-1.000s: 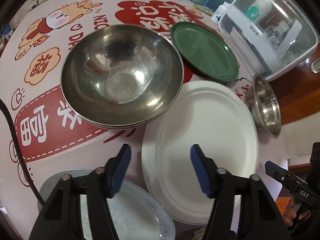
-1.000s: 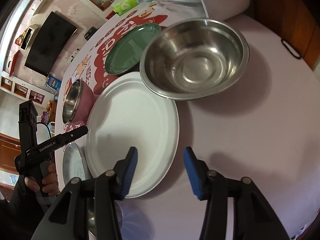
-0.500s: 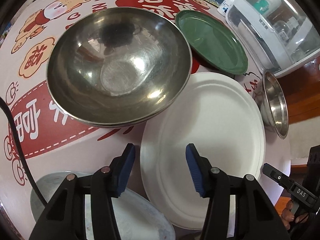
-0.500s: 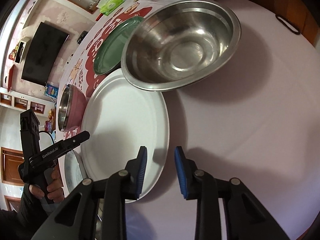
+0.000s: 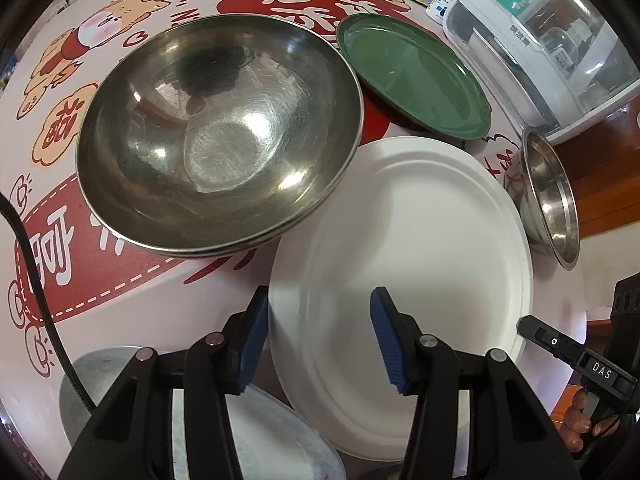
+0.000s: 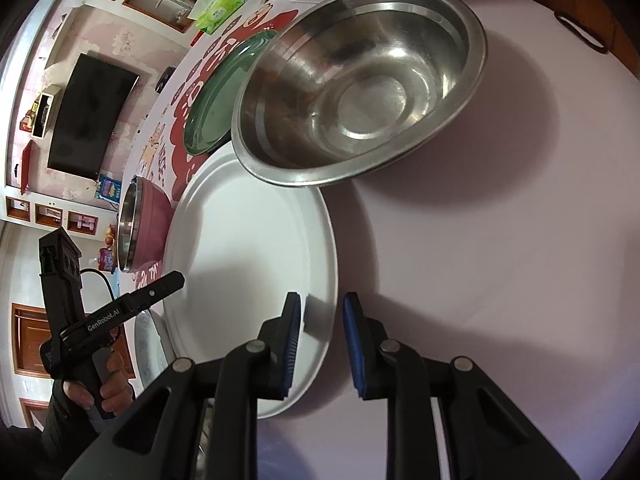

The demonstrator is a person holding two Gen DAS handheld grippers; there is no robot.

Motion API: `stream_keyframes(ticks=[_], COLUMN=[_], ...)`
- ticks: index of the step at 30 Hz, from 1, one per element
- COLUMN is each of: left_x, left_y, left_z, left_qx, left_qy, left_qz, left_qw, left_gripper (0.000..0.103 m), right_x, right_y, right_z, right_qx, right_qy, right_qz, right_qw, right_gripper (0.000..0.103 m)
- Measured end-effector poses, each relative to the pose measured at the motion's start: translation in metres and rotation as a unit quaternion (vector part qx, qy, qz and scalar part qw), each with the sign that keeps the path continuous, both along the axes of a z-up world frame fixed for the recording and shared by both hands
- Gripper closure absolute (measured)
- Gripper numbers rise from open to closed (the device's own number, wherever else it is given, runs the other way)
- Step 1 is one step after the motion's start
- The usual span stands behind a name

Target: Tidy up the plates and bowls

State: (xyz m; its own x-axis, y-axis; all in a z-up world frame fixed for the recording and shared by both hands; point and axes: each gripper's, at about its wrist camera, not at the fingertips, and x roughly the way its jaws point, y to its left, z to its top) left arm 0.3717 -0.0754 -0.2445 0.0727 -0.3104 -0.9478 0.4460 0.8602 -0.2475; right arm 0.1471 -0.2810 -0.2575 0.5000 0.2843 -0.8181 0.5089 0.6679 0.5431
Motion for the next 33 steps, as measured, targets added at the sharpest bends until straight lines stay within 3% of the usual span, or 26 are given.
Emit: stream_keyframes(ticks=[18, 33], left_x=[-0.006, -0.018], left_y=[0.005, 0.019], left_z=[0.005, 0.045], left_qx=[0.003, -0.055], left_qy=[-0.001, -0.028], left_qz=[0.014, 0.043], left_qw=[0.9999, 0.9972], left_gripper=[0.056, 0.056], right_x=[0.001, -0.012], right_y=[-0.004, -0.005], right_z=[-0.001, 0.024], right_qx=[0.017, 0.016], right_qy=[-0.004, -0.041], right_qz=[-0.006, -0.022], right_qw=[1.0, 0.999], right_gripper=[0.081, 0.081])
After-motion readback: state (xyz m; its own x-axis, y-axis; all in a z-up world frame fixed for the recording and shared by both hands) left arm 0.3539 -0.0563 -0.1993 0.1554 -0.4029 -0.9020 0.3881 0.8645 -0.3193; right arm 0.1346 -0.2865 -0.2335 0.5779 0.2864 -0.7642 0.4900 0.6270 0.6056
